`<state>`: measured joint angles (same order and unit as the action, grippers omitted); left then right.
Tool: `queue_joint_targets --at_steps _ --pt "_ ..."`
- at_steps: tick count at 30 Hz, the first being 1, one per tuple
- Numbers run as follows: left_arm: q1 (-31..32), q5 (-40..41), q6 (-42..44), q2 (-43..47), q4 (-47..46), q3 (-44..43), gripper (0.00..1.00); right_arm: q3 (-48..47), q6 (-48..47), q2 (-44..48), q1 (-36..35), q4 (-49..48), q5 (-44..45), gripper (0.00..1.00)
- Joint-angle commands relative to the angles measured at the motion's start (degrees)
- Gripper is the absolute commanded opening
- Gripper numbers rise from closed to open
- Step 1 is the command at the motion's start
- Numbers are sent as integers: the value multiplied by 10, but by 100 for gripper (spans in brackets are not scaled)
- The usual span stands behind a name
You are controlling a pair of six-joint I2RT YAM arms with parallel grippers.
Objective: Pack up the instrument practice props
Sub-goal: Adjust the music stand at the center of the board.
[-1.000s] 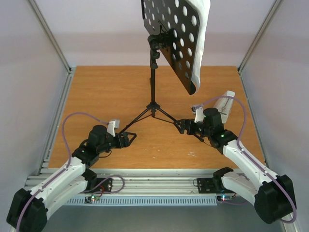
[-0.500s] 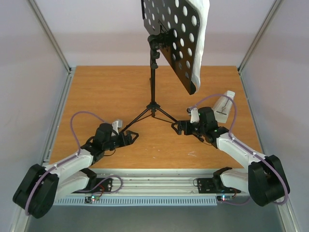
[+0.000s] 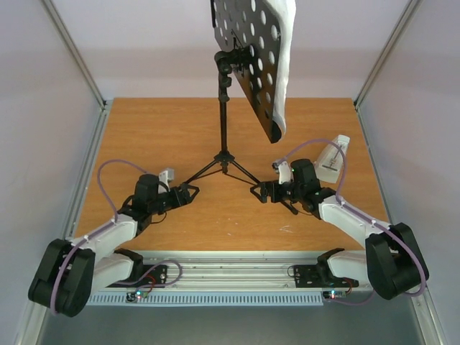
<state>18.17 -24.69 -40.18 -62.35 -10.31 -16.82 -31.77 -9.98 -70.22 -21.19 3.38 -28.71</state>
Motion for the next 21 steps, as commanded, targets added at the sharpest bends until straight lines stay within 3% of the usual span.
queue_joint_targets --at_steps 1,10,21 --pt "-25 3 50 -24 -18 -39 88 14 0 13 -33 37 -32 97" --pt "-58 -13 70 -86 -37 -79 88 31 29 34 -139 35 27 96" --pt "-107 -14 84 -98 -34 -87 88 -18 55 -81 -294 -55 111 96"
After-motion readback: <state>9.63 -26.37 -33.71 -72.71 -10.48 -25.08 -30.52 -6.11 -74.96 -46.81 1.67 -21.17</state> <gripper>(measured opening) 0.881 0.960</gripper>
